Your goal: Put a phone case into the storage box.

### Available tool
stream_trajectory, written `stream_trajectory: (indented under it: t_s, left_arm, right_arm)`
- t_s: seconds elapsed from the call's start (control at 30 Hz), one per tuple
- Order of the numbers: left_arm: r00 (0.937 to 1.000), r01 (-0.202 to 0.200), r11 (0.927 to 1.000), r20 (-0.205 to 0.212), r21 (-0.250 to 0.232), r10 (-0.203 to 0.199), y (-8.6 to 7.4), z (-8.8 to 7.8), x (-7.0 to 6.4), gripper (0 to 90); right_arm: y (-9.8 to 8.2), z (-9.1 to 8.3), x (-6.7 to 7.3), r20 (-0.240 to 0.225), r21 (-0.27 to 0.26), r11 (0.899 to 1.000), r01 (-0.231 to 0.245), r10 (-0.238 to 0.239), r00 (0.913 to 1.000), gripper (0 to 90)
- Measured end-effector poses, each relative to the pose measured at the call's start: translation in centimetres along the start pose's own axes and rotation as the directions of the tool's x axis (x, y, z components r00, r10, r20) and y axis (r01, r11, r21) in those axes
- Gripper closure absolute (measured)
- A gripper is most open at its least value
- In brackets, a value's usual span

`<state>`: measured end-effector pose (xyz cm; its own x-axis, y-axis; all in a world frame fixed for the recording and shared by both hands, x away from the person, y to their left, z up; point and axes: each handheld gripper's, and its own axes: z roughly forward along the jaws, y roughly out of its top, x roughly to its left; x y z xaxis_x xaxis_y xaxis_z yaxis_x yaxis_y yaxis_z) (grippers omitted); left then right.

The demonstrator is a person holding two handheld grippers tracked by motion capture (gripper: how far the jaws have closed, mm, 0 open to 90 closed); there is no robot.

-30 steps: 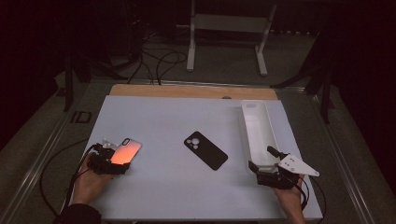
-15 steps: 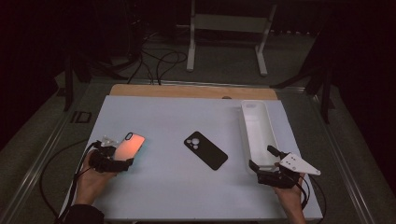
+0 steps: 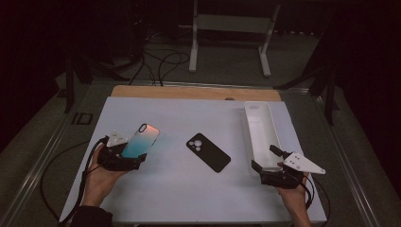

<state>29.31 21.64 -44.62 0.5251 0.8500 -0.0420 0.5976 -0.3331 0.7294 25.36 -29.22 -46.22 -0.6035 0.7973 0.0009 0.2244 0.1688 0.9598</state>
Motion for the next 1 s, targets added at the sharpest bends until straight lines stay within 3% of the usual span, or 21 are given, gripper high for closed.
stream_trajectory:
  t_s: [0.3,0.57,0.8,1.0]
  left_arm:
    - [0.9984,-0.045,0.9973,0.031,-0.057,0.047,1.3,-0.6,-1.8,17.0]
    - [0.9951,-0.075,0.9932,0.058,-0.089,0.080,2.2,-0.1,-3.6,16.9]
    - [0.9909,-0.091,0.9886,0.088,-0.120,0.102,2.7,0.3,-4.8,16.9]
    - [0.9853,-0.123,0.9858,0.105,-0.115,0.135,3.2,1.0,-5.9,16.9]
  right_arm:
    - [0.8,0.2,-0.1,-0.017,-0.009,1.000,-0.009,0.009,0.9998,9.3]
    - [1.8,0.7,0.2,-0.034,-0.012,1.000,-0.010,0.010,0.9994,9.3]
    - [2.8,0.9,0.1,-0.097,-0.032,0.995,-0.092,0.089,0.9913,9.3]
    - [3.7,1.5,0.6,-0.116,-0.026,0.996,-0.091,0.087,0.9894,9.3]
